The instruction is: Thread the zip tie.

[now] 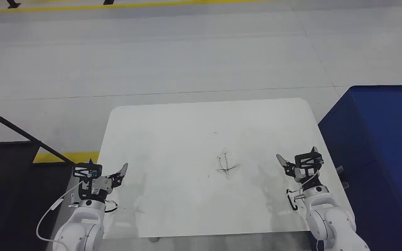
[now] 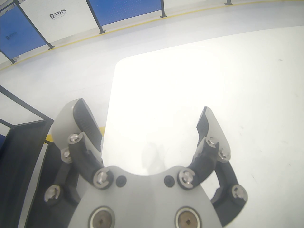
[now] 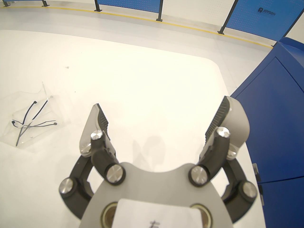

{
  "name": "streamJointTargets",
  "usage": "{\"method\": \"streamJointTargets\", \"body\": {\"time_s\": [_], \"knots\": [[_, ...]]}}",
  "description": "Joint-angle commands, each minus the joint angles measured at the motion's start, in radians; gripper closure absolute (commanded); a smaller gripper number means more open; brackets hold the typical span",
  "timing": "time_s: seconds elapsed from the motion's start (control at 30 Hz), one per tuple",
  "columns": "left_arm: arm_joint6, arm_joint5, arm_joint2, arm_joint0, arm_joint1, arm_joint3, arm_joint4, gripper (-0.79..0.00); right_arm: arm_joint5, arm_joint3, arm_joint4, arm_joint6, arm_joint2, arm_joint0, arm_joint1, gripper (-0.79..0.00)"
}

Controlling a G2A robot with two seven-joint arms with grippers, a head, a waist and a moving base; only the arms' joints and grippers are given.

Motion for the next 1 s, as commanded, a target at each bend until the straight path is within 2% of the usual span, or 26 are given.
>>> {"method": "streamJointTargets", "body": {"time_s": [0.0, 0.03, 0.1, 0.2, 0.37, 0.5, 0.97], "knots": [[0.0, 0.0, 0.0, 0.0, 0.0, 0.0, 0.0, -0.784, 0.0, 0.0, 0.0, 0.0, 0.0, 0.0, 0.0, -0.785], [0.0, 0.0, 0.0, 0.0, 0.0, 0.0, 0.0, -0.785, -0.02, -0.004, 0.006, 0.001, -0.005, 0.004, 0.0, -0.785], [0.0, 0.0, 0.0, 0.0, 0.0, 0.0, 0.0, -0.785, -0.129, -0.026, 0.024, 0.006, -0.008, 0.032, 0.004, -0.785], [0.0, 0.0, 0.0, 0.0, 0.0, 0.0, 0.0, -0.785, -0.244, -0.049, 0.03, 0.074, -0.01, 0.084, 0.011, -0.785], [0.0, 0.0, 0.0, 0.0, 0.0, 0.0, 0.0, -0.785, -0.38, -0.028, 0.155, 0.275, -0.024, 0.206, 0.016, -0.785], [0.0, 0.0, 0.0, 0.0, 0.0, 0.0, 0.0, -0.785, -0.415, 0.013, 0.301, 0.411, -0.045, 0.281, 0.015, -0.785], [0.0, 0.0, 0.0, 0.0, 0.0, 0.0, 0.0, -0.785, -0.415, 0.013, 0.301, 0.411, -0.045, 0.281, 0.015, -0.785]]}}
